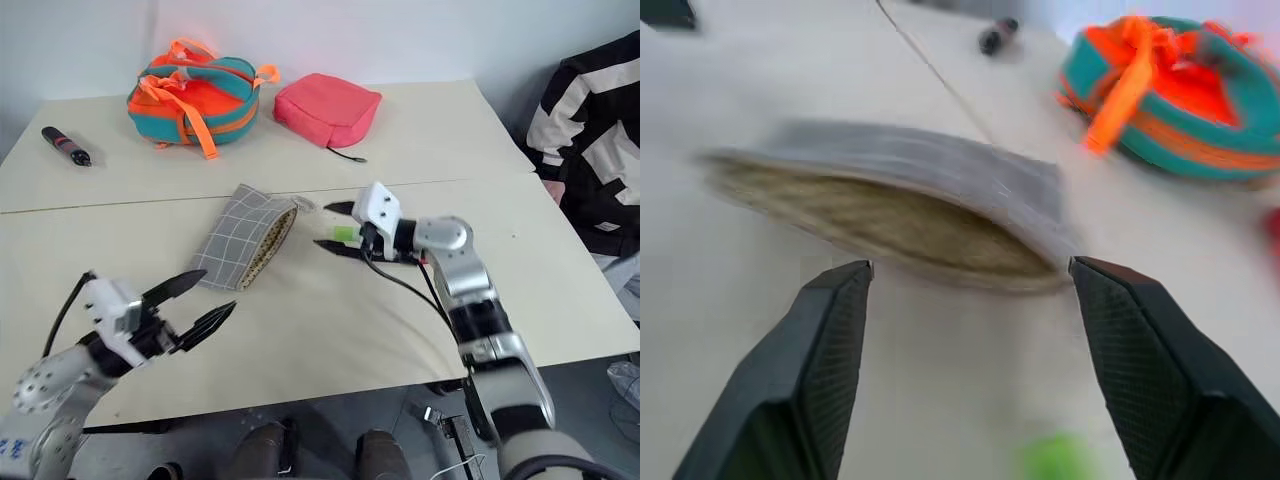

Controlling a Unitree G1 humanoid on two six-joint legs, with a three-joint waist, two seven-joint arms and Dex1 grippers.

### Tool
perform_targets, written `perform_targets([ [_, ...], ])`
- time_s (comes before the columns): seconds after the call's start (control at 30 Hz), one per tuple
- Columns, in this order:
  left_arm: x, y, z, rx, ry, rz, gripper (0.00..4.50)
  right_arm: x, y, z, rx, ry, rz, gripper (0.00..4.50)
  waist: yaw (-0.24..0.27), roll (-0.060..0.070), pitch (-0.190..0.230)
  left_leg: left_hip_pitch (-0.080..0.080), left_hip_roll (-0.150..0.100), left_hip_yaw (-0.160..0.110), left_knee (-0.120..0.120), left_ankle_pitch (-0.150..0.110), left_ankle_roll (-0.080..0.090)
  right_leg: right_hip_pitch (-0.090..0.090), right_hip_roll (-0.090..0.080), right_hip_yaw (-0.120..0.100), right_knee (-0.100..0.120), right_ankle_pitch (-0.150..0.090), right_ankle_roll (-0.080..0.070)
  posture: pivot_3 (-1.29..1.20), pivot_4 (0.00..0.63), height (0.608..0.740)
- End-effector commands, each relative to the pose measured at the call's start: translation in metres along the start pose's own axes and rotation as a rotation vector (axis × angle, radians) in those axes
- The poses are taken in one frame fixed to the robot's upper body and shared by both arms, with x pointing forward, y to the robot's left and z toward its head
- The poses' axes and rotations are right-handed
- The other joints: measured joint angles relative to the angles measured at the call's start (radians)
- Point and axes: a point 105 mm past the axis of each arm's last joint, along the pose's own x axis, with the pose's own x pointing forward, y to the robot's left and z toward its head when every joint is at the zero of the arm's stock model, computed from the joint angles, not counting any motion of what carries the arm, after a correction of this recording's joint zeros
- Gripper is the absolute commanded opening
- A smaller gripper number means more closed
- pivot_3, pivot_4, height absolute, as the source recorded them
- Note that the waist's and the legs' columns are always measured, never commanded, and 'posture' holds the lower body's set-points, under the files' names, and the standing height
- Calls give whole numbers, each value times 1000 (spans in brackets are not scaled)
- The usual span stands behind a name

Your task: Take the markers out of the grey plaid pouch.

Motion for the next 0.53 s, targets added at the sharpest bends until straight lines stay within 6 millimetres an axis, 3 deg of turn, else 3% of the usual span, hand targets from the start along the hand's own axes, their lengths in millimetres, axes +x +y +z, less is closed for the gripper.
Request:
perform_targets([
  [0.03,-19,9,1,7,6,90,3861,-17,18,6,3,-26,10,3272,1,0,0,0,0,0,0,0,0,0,0,0,-1,0,0,0,150,740],
  [0.13,-38,21,-9,30,51,203,3861,-36,35,-10,69,-9,-32,3272,0,0,0,0,0,0,0,-5,-2,2,0,2,-6,0,0,0,150,740],
  [0.27,-57,35,-19,31,83,318,3861,-60,37,-22,120,12,-100,3272,1,0,0,0,0,0,0,-6,-3,2,0,4,-7,1,-1,0,150,740],
  [0.37,-67,29,-37,16,153,309,3861,-82,42,-41,147,44,-155,3272,0,-1,-1,0,1,1,0,-6,-2,3,0,5,-9,1,-2,0,150,740],
  [0.53,-74,30,-46,7,160,315,3861,-88,41,-46,141,55,-177,3272,0,-1,0,0,1,1,0,-7,-4,4,0,5,-13,1,-2,0,150,740],
])
